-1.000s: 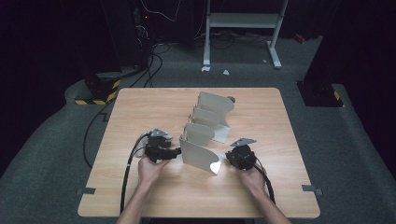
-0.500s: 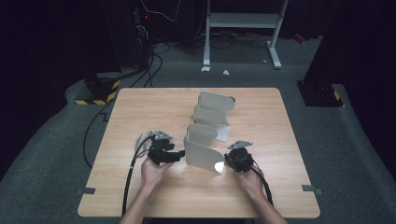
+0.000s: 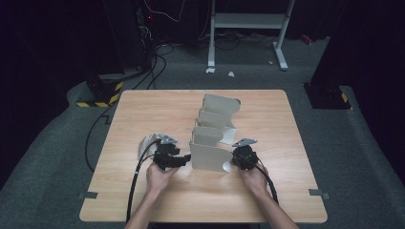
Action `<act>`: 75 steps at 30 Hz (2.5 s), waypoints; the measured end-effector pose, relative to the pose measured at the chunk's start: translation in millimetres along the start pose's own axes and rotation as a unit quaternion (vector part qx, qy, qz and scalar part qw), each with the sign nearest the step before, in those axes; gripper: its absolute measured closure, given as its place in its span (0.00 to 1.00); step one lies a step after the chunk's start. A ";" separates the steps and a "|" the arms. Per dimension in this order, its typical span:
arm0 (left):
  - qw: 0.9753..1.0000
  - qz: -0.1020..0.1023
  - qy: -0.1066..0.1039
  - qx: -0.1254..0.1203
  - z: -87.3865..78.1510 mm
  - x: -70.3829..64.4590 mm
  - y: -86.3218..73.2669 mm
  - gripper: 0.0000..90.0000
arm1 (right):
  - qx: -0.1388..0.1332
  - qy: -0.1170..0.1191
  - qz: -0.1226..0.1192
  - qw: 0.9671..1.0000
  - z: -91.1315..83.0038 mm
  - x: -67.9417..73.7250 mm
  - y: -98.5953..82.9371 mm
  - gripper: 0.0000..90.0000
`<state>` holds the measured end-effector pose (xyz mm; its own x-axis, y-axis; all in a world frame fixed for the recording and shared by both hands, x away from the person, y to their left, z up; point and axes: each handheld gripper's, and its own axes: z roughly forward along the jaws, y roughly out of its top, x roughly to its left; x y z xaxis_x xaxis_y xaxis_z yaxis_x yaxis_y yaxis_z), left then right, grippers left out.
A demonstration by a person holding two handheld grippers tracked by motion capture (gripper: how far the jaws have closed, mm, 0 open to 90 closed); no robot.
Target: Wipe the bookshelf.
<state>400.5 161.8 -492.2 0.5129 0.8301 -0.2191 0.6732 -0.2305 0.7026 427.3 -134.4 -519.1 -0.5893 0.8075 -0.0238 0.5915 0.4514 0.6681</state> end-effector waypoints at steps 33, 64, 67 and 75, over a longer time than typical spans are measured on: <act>0.993 -0.018 0.114 -0.033 -38.3 33.1 -6.8 0.32 | -0.044 -0.033 0.005 0.998 -4.9 -15.0 -18.0 0.81; 0.976 -0.023 0.213 0.051 15.0 88.2 13.6 0.85 | -0.056 -0.051 0.016 0.997 -10.0 -19.8 -27.3 0.78; 0.982 -0.007 0.182 0.049 13.5 79.8 13.1 0.88 | -0.056 -0.051 0.017 0.997 -10.0 -19.9 -27.3 0.77; 0.995 0.052 0.084 0.021 5.6 39.8 11.0 0.90 | -0.056 -0.053 0.016 0.997 -9.9 -19.7 -27.2 0.77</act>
<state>431.3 189.4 -497.0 0.4862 0.8734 -0.0277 0.6454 -0.3375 0.6853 417.4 -166.4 -529.4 -0.5055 0.8595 -0.0753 0.5413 0.3839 0.7481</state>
